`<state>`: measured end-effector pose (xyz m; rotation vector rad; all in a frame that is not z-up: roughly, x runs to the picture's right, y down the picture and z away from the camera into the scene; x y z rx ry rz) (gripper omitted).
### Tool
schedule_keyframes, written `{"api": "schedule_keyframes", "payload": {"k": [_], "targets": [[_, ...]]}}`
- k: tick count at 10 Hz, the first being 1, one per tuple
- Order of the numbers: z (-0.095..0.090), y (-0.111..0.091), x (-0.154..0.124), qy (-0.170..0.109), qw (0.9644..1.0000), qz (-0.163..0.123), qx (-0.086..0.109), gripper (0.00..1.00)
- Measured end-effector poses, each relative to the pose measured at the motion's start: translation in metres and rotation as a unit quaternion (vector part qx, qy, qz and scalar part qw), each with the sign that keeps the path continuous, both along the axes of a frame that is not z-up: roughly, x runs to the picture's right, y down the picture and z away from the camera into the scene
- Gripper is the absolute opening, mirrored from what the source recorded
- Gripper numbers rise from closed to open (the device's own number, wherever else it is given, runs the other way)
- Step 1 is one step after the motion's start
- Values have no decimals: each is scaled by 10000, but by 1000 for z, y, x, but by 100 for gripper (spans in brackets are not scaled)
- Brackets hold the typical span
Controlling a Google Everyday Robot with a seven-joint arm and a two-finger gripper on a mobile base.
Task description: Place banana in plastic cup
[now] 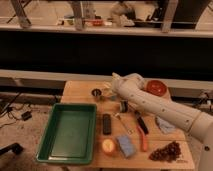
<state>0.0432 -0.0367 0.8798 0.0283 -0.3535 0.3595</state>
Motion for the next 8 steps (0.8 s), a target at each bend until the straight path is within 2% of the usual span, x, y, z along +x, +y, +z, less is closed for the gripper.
{"api": "schedule_keyframes", "payload": {"k": [3, 8], "targets": [[1, -3, 5, 138, 9999, 77, -15, 80], [1, -18, 33, 364, 9985, 416, 3, 80]]}}
